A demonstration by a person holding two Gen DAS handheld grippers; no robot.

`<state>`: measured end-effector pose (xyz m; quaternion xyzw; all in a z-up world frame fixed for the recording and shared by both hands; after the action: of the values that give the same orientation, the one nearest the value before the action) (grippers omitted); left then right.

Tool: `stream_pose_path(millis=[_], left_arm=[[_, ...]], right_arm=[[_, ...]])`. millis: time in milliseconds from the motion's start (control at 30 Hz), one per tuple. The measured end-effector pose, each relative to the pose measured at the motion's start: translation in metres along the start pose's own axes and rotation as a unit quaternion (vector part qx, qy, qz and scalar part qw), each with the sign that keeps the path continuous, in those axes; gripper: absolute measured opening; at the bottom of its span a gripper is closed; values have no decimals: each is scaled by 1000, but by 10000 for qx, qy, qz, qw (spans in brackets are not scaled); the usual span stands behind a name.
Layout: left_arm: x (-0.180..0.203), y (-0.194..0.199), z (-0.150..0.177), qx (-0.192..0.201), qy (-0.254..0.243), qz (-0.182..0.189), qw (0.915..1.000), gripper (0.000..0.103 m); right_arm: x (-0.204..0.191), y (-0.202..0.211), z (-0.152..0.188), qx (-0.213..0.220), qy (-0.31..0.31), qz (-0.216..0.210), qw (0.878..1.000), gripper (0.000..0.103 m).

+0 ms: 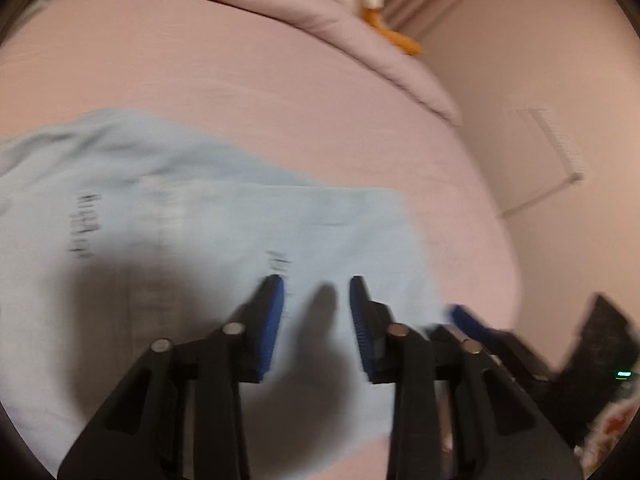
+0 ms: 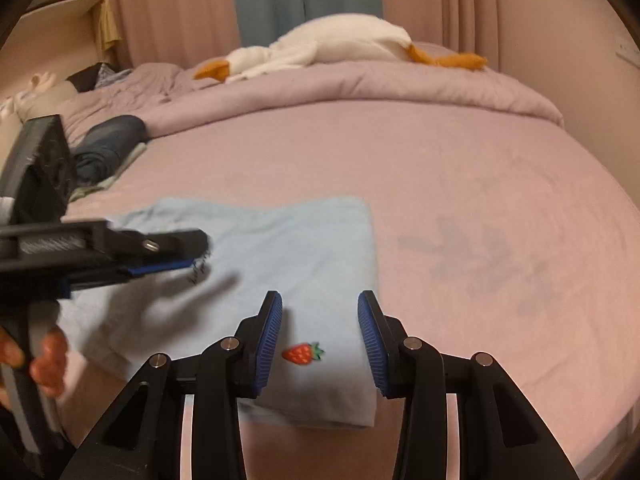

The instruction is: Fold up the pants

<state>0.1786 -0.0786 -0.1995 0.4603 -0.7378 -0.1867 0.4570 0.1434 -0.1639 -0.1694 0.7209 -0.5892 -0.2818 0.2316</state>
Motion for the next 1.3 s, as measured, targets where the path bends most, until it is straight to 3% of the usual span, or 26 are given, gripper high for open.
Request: stream_pose_path(millis=[33,67,133,233,367,433,500,600,700,767,1067,1133,1300], left_arm=[[-14,3,2,-4,79,-115,9999,3],[-33,10,6,16,277,-213,9994,2],[-56,24,13,45,629,-73,9980,2],[-62,38,24,77,506,-218,9985,3],[-56,47,40,56,268,-355,9990,2],[-55,46,41,32,286,-342,9990,2],[-60,49,44,0,301,-300,9991,2],[-57,59,53,-3,254,-261,9993,2],[-58,63,58,47,212,-271,9994,2],[-59,64,59,42,210,-258,9994,2],[-53,61,58,6,189,-257,9995,3],[-54,64,60,12,188,-256,9995,3],[-54,66,60,43,221,-195,9996,3]], right_arm=[[-5,-2,7,-42,34,-12,10000,42],[-8,-1,13,-67,80,-8,9999,42],[-15,-2,14,-60,259,19,9996,42],[-33,0,10,33,515,-99,9986,42],[-64,-13,-6,-13,817,-580,9950,42],[-94,-26,-13,-273,977,-1049,9893,42],[-117,-46,-15,-591,1135,-1306,9831,31],[-147,-81,-17,-1007,1461,-1296,9756,22],[-168,-114,-12,-1406,1691,-1187,9683,19],[-177,-124,-15,-1395,1768,-1082,9683,19],[-168,-122,-30,-1322,695,-1428,9784,20],[-165,-109,-30,-1299,654,-1395,9795,20],[-133,-45,-33,-694,800,-1272,9862,20]])
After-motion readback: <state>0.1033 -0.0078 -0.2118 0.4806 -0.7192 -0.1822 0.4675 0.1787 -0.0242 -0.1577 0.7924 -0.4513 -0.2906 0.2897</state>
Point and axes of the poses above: each gripper's, at about its wrist camera, not at the fingertips, and y roughly against the way its jaws point, x to its right, z to its underside, the point moved 9 cm from there along -y, roughly the way its jaws point, and after that the axes turned 4 degrees about -y, right-handed, at the moved point
